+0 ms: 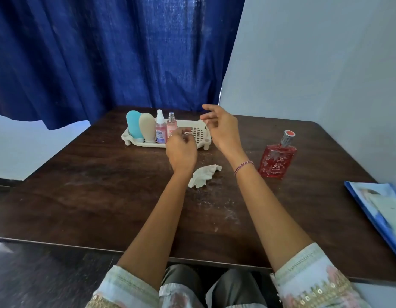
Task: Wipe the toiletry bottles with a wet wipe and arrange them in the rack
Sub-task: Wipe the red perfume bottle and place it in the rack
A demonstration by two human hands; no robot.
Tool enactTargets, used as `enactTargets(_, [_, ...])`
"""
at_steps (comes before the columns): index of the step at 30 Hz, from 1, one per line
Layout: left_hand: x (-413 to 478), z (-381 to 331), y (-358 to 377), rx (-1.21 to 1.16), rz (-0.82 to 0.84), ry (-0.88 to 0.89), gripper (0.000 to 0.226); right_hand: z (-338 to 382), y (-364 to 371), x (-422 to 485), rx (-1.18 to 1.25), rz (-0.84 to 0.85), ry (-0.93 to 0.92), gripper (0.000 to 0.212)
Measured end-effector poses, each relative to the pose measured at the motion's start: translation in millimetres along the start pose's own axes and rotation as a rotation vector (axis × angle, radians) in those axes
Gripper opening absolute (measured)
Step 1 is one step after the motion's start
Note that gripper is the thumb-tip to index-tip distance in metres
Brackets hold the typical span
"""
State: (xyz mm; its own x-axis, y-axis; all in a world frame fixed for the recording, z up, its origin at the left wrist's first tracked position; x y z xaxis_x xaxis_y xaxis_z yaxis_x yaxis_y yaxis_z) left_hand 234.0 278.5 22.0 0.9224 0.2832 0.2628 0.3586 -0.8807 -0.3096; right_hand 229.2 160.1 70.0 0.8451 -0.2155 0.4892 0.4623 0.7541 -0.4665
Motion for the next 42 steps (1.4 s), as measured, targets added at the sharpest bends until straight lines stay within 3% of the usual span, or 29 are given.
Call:
enactTargets(10, [-47.8,-60.1,49.4,-0.049,0.188,0.211,0.022,-1.3,-112.4,-29.3,-0.083,-0.331,-0.058,0.027])
enactTargets(21, [-84.6,-84.0,97.1,-0.010,0.351,0.262,0.022,-54.6,-173.2,-59.6,-0.198,-0.512,0.122,0.022])
enactTargets(27, [-89.2,-72.7,111.7,0.036,0.413,0.224,0.021,-95.0,-177.2,-77.1,-0.335,-0.401,0.340,0.033])
enactTargets(31, [-92.5,-70.8,117.7,0.010,0.447,0.191,0.024,-109.8,-174.5,-84.9,-0.276,-0.277,0.457,0.042])
enactTargets(37, [-101.8,-64.0,122.0,0.035,0.517,0.235,0.032,-119.2,-169.8,-89.3,-0.150,-0.270,0.461,0.045])
enactTargets(42, [-98.2,-60.3,120.2,0.027,0.473,0.244,0.029,-117.9,-162.7,-87.0,-0.141,-0.275,0.424,0.041])
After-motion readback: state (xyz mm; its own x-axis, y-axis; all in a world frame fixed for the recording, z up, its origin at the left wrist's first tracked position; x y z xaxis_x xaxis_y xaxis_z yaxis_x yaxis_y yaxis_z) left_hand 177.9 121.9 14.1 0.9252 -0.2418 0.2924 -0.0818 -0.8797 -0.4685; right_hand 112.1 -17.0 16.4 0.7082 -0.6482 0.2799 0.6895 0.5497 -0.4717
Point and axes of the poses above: each hand's wrist, its own x-axis towards the middle knuckle, its own y-axis out of the palm, z = x × y, the point moved 5 cm from there along x, towards the middle knuckle
